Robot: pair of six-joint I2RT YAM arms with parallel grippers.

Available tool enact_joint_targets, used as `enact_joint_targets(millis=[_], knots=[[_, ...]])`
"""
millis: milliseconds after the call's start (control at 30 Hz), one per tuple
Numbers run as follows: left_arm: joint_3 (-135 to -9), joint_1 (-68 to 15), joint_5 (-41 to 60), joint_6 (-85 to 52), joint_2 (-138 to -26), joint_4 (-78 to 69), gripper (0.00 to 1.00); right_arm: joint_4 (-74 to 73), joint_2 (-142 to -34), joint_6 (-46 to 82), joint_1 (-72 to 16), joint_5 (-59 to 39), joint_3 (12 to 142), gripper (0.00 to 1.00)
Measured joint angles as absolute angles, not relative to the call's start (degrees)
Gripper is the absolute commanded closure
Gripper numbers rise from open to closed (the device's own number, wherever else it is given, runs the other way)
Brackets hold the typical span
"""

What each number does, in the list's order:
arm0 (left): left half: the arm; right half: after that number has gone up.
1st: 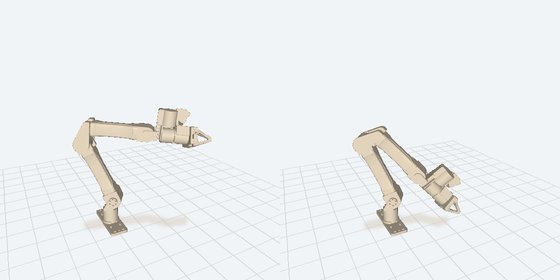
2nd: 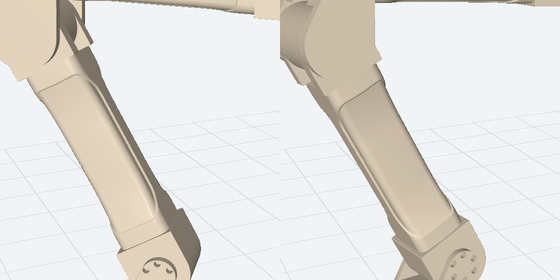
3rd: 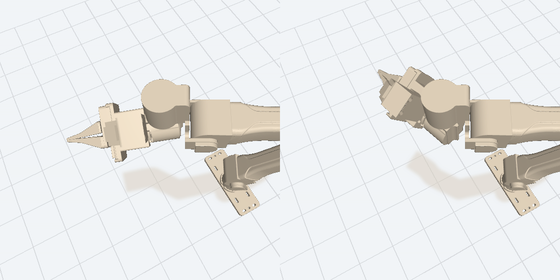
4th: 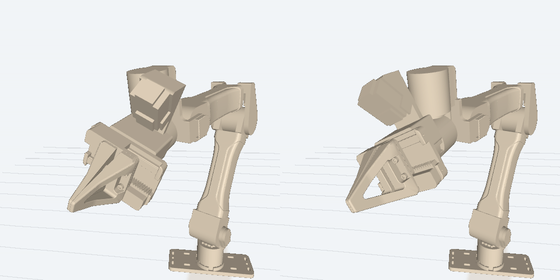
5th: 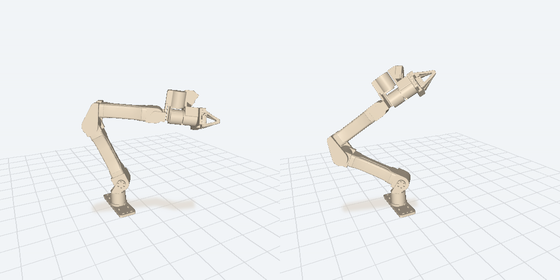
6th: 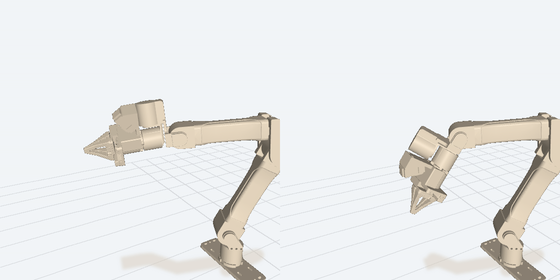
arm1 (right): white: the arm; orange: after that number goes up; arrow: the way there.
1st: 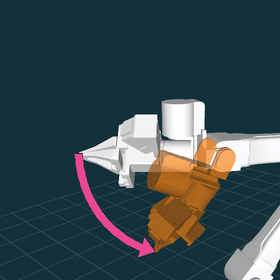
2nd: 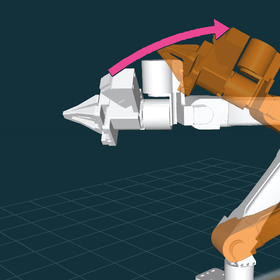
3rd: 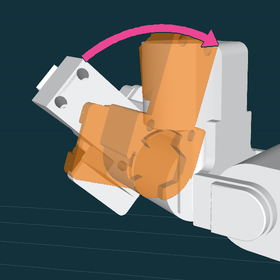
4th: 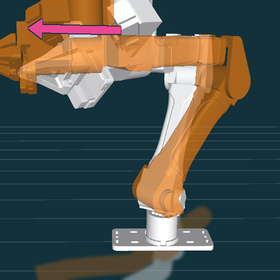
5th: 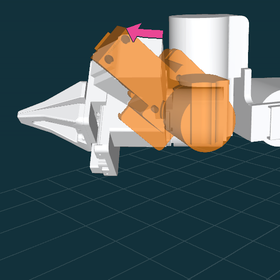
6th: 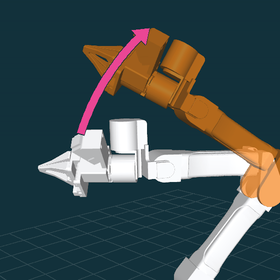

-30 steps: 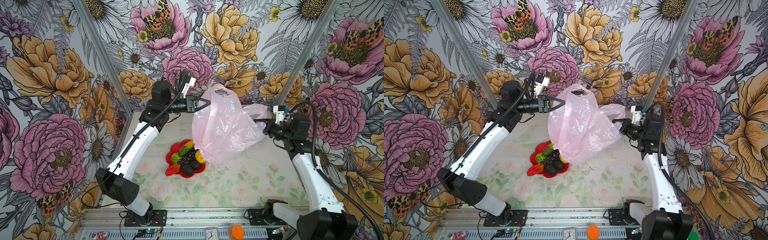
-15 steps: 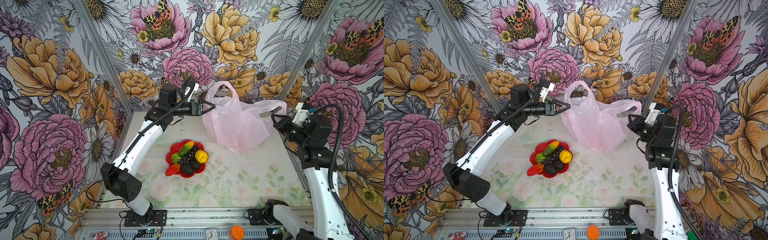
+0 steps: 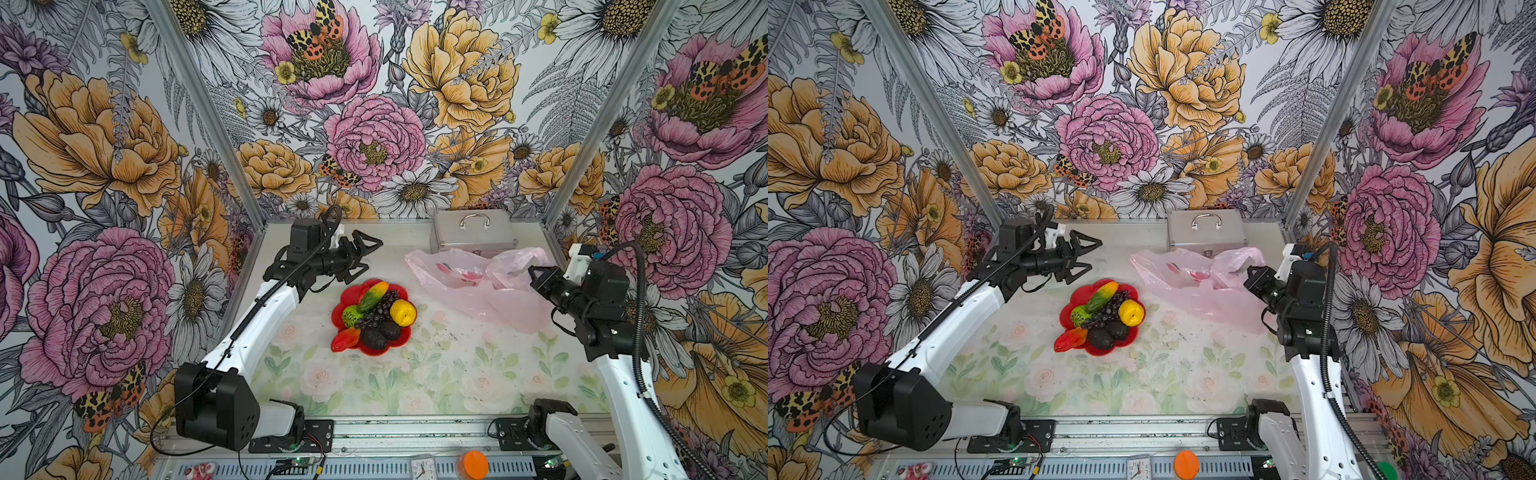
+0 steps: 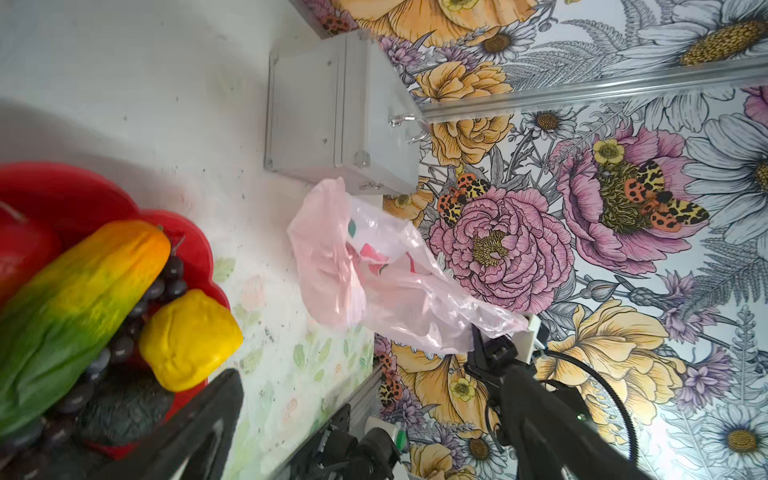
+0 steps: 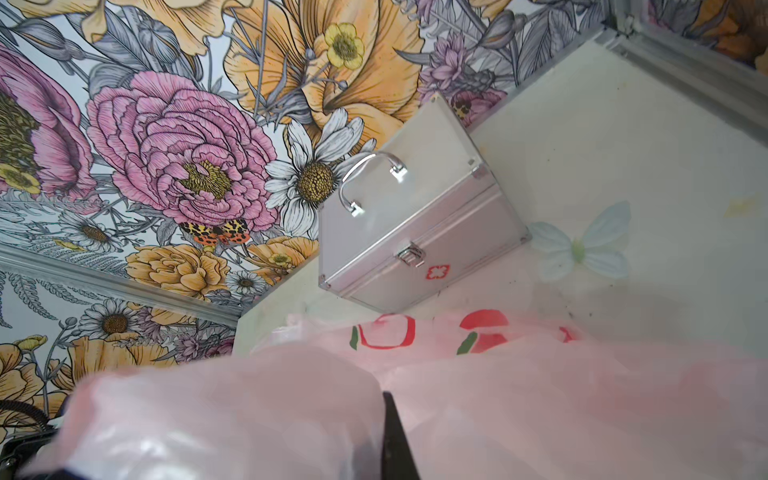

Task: Place the fruits into the plastic bag

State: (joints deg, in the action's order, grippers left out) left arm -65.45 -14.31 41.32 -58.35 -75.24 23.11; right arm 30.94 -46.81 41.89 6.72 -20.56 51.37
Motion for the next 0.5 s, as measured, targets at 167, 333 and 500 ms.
enact_joint_targets(millis=[167, 333, 500], knots=[[-57.25, -16.40, 41.36, -65.52, -68.64, 22.96, 0.01, 30.87, -46.00, 43.94, 4.78, -20.53, 47.05, 1.00], [-55.18, -18.61, 41.30, -69.32, -70.00, 21.17, 0.01, 30.30, -46.17, 44.84, 4.43, -20.62, 47.03, 1.00], [-59.20, -21.93, 41.34, -70.22, -80.84, 16.86, 0.01, 29.91, -45.63, 46.35, 3.92, -20.75, 46.81, 1.00]])
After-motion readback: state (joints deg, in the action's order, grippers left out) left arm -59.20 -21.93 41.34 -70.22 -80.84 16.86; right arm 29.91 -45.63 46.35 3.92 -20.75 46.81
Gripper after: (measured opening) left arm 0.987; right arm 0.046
